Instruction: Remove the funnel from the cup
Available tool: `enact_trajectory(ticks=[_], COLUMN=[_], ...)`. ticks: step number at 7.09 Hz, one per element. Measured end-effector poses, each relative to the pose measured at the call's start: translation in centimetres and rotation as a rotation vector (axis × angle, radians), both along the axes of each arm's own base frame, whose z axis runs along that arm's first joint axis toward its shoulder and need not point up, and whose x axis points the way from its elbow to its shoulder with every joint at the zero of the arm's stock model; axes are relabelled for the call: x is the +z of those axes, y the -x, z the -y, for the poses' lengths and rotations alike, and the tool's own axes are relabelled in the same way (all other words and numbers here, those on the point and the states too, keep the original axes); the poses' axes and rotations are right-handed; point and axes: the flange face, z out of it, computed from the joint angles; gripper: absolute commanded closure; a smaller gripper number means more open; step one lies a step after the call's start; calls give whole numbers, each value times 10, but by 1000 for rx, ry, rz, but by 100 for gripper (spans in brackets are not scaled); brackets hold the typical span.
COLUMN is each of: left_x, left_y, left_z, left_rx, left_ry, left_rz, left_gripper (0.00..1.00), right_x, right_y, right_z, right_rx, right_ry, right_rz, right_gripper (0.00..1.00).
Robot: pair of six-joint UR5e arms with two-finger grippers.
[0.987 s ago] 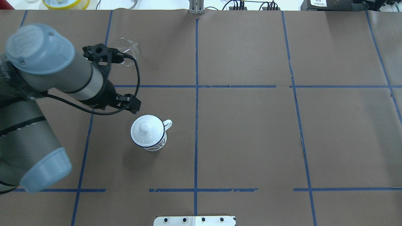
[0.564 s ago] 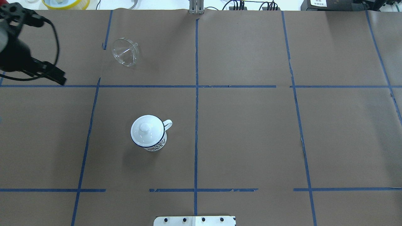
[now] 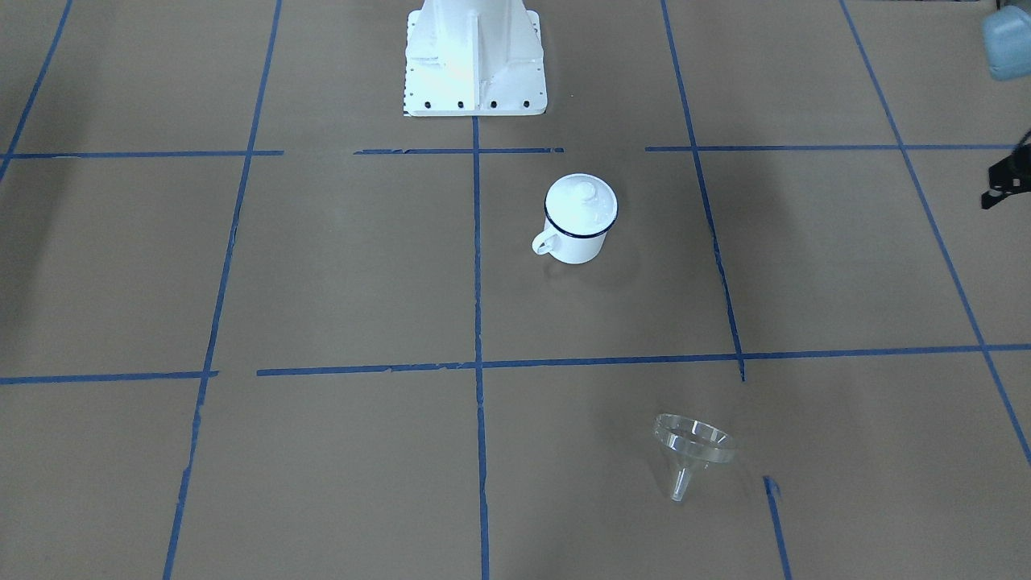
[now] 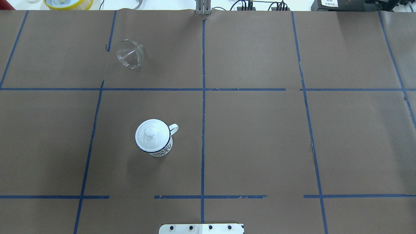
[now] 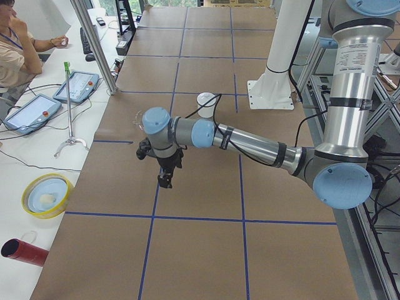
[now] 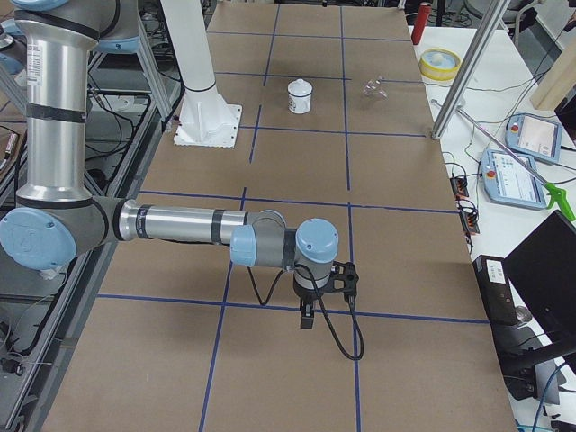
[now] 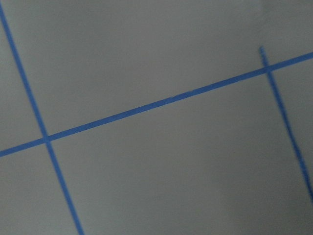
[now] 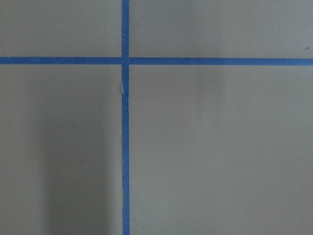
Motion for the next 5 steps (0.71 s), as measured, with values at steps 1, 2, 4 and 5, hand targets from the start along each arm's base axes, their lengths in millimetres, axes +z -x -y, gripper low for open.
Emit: enact_trajectory(ticks=[1,2,4,5], left_x=[37,59,68,67], left_y=[37,64,92,94], left_z=[-10,-22,-32,-33], left_rx=[-19,-60,-182,-233], left_ry=[34,69,150,185], left_rz=[0,-2,-1,1], left_gripper=[0,0,0,0], right_x=[0,0,0,0], right_y=[0,0,0,0], right_z=[0,0,0,0], right_rx=[0,0,0,0], right_ry=[0,0,0,0], right_rz=[0,0,0,0], right_gripper=[0,0,0,0])
